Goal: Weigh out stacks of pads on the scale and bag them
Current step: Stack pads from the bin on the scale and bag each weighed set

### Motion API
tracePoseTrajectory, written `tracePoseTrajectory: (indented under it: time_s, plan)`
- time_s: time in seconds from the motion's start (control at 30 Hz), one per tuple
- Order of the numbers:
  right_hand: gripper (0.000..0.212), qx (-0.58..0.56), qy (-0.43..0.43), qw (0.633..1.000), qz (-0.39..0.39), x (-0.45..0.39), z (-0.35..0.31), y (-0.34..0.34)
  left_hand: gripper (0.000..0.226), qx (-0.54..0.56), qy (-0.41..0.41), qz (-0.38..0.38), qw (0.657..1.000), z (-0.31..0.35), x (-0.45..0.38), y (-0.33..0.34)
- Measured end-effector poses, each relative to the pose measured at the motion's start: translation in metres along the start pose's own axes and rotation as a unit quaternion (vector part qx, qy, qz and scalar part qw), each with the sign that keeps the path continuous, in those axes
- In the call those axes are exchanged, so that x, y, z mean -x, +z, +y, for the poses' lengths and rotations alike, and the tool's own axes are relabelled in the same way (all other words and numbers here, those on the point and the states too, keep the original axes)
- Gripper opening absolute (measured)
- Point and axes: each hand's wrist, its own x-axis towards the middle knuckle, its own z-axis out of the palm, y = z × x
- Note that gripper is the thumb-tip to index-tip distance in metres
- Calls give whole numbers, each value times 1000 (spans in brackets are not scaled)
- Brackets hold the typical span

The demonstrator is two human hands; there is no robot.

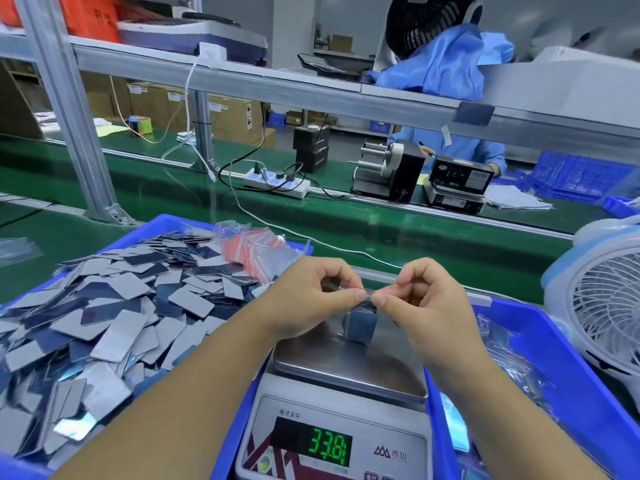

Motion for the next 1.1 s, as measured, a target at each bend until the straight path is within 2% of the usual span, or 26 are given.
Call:
tracePoseTrajectory:
  time_s: [0.13,0.23,0.33,0.43,0.5,0.6,0.7,0.8,1.0,1.1]
  plan:
    - [37,-3,0,1000,10,-1,-4,-6,11,-3,-6,0,1000,4,0,-11]
    - [37,-5,8,1000,16,-2,-7,-10,2,-13,-14,-4,1000,4,0,-17]
    - [37,-35,22,999,9,-1,-10,-9,7,-3,-15,-12,1000,5,1,-18]
    - [35,-132,91,987,-13,-3,-10,-10,6,35,-23,-14,999,5,2,-17]
    - [33,-137,153,979,-2,-5,-5,-10,9,-20,-24,-3,1000,2,1,-14]
    - [29,-21,174,984,38,-6,7,-6,13,-202,-12,23,979,-4,-3,-6]
    - [21,135,127,981,57,-7,17,-5,7,-264,2,36,964,-5,-4,-5]
    - [10,259,82,960,63,-8,21,-7,11,-276,5,64,959,-7,-3,-12]
    - [9,270,63,958,73,-8,21,-11,14,-188,-28,176,966,-9,-5,-22]
    - [9,272,60,958,66,-7,21,-10,18,-174,-42,190,965,-8,-5,-22]
